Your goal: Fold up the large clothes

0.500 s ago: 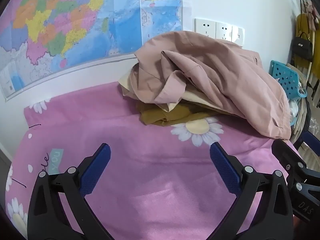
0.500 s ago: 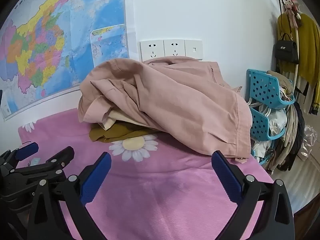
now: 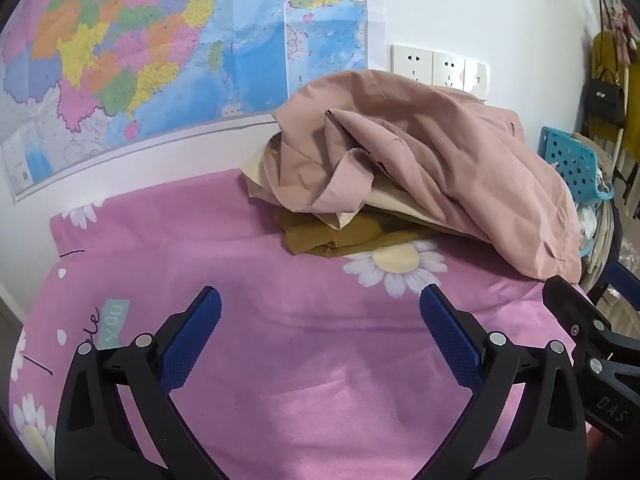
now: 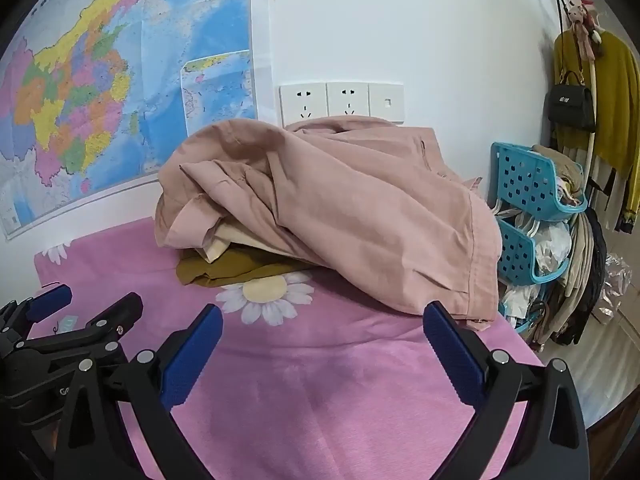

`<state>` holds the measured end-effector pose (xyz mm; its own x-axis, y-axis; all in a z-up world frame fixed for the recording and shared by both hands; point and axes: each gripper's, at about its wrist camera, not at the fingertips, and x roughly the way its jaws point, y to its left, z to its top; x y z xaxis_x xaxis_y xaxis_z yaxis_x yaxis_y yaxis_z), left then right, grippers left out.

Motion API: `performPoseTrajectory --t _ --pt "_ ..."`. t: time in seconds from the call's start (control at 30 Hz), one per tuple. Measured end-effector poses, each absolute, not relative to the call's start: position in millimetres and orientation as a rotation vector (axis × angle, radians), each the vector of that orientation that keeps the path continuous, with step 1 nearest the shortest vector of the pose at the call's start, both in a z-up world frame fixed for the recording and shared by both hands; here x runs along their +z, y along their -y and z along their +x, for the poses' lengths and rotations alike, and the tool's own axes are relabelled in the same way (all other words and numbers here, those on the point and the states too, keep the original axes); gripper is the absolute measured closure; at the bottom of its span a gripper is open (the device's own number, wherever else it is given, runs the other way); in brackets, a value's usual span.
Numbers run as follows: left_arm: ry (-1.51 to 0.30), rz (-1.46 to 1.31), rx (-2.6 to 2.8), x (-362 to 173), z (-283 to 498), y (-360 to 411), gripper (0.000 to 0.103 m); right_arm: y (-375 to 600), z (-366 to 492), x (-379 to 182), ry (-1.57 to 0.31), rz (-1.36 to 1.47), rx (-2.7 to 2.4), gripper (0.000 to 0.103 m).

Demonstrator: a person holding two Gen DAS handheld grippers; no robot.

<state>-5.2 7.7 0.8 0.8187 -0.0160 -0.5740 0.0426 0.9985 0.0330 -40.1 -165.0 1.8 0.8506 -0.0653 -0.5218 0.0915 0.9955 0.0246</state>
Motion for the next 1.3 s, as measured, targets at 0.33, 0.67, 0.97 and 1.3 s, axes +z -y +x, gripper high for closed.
performPoseTrajectory --t 0.33,0.67,0.97,1.3 --pt "-0.607 0.045 -0.025 1.5 -4.6 -2.9 0.005 167.7 -40.0 7.5 -0.543 0.035 -0.087 0.005" --pt "-0.609 0.042 -0.024 0.3 -4.5 -1.0 0.005 165.9 -41.6 5.7 -0.533 0.02 -0.093 0.005" --pt "-0.606 0.039 -0.024 -1.2 -4.7 -1.5 0.005 167.0 -39.7 6.3 -0.534 0.026 -0.09 0.005" --pt "-0.605 0.038 -0.026 -2.0 -4.5 -1.9 0.005 165.8 -37.7 6.1 -0.528 0.014 -0.085 0.005"
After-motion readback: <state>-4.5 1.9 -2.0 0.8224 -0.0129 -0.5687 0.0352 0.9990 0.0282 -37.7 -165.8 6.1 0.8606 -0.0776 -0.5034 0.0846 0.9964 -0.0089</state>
